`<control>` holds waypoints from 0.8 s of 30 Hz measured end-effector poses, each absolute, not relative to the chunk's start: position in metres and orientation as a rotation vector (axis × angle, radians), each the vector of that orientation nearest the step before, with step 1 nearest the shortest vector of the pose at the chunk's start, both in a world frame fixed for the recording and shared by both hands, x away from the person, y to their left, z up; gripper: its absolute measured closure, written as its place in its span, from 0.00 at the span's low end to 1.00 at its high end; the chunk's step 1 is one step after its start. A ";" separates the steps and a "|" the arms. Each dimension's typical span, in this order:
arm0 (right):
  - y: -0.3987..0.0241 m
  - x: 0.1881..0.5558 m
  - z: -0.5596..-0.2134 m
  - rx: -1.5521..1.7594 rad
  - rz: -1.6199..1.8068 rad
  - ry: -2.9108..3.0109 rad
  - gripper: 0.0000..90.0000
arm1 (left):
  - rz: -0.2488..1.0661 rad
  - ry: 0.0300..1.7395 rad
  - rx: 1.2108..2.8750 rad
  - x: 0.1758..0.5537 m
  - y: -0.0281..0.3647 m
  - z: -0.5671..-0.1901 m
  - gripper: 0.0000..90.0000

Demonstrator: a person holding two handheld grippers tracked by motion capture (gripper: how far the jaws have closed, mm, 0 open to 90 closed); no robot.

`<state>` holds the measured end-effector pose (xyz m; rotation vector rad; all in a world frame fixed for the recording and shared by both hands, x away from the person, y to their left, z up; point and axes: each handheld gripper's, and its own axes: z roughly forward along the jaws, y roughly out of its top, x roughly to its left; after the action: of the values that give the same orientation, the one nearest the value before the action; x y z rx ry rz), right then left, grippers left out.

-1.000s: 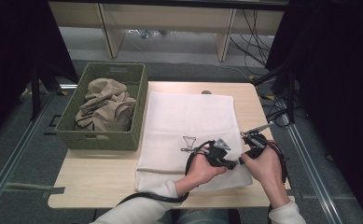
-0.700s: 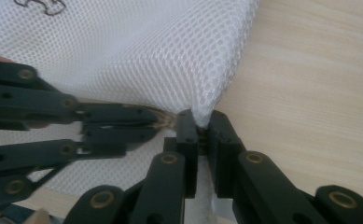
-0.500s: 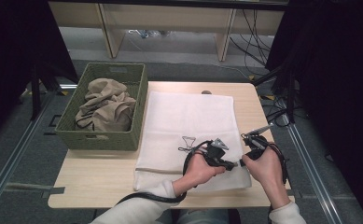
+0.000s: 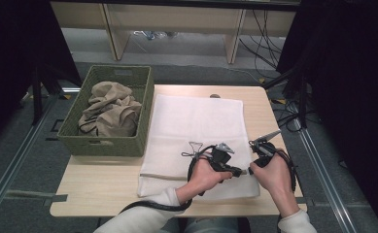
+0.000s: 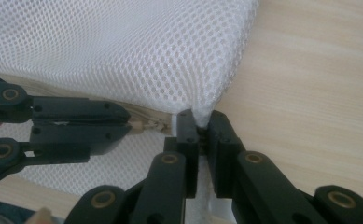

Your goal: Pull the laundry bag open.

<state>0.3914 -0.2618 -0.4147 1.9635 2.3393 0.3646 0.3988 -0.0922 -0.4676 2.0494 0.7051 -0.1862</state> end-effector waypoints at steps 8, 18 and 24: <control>-0.262 0.392 -0.415 1.942 0.341 2.328 0.94 | -0.195 0.712 2.058 0.399 -0.089 -0.468 0.97; -0.262 0.392 -0.417 1.957 0.351 2.329 0.94 | -0.205 0.712 2.067 0.400 -0.079 -0.466 0.96; -0.260 0.392 -0.419 2.019 0.324 2.293 0.94 | -0.188 0.701 2.087 0.396 -0.074 -0.464 0.97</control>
<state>0.3921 -0.2601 -0.4188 2.0194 2.2933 0.3242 0.3961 -0.0741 -0.4642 2.0873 0.7014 -0.1877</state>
